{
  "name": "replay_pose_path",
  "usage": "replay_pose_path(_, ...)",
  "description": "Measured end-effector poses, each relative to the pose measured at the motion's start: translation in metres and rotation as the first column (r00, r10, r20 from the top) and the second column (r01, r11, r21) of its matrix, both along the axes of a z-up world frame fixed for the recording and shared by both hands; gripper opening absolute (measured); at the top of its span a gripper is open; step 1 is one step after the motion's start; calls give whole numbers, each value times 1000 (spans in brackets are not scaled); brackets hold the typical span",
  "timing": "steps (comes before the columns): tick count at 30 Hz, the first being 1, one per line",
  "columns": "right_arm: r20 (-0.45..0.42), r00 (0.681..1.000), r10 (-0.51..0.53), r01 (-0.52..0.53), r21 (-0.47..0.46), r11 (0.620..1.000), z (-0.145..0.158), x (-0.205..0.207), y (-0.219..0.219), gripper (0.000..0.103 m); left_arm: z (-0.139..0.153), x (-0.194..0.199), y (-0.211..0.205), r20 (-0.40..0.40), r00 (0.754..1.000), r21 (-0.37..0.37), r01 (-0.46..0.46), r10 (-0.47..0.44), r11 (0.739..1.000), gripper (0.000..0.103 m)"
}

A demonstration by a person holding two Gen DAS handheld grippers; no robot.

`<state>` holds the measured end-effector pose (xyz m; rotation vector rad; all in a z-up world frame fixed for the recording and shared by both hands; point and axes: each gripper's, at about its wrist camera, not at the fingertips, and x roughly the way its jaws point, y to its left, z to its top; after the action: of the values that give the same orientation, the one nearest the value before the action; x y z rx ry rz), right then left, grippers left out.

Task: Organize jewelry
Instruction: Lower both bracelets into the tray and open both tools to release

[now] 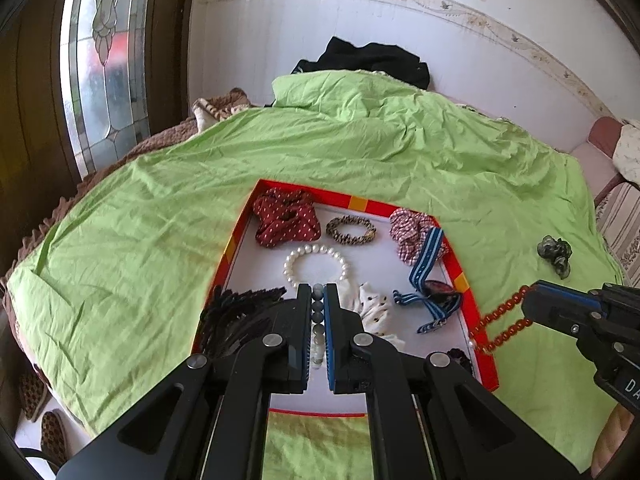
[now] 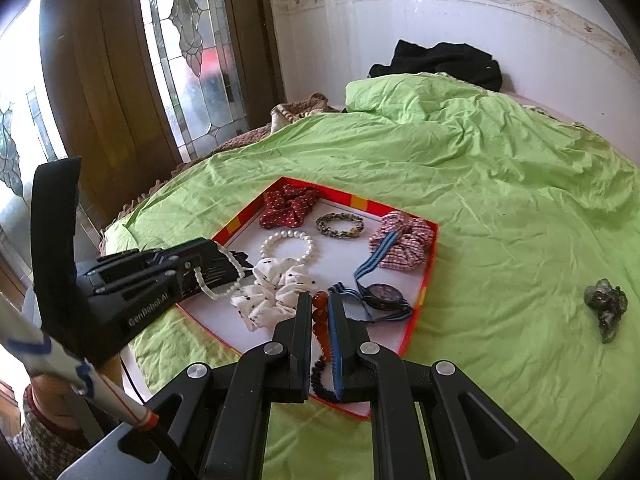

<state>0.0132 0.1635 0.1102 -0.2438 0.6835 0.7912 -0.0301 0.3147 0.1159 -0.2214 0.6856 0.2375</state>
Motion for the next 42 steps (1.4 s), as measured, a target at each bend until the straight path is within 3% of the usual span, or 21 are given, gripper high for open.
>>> replay_pose_path(10,-20,999,25,-25,-25,999,-13,2,25,9,-16,6,9,-53,998,-11,-19,19,1000,5)
replay_pose_path(22,-171,985,-14,8,-32,999,-50,32,33,9,-49,20,31,-177,984,-134,-53,29,990,5)
replay_pose_path(26,-176,984,-37,26,-60,998,-61,39,32,9,-58,23,38,-211,976,-163,-84,49,983,5)
replay_pose_path(37,-194,977,-87,69,-98,993,-80,51,27,9,-50,20,35,-169,984,-150,-77,51,986,7)
replay_pose_path(40,-198,976,-91,72,-101,992,-82,51,27,14,-45,18,30,-152,987,-128,-67,47,989,25)
replay_pose_path(42,-206,974,-94,78,-86,993,-81,51,24,34,-42,15,28,-129,991,-126,-60,43,990,34)
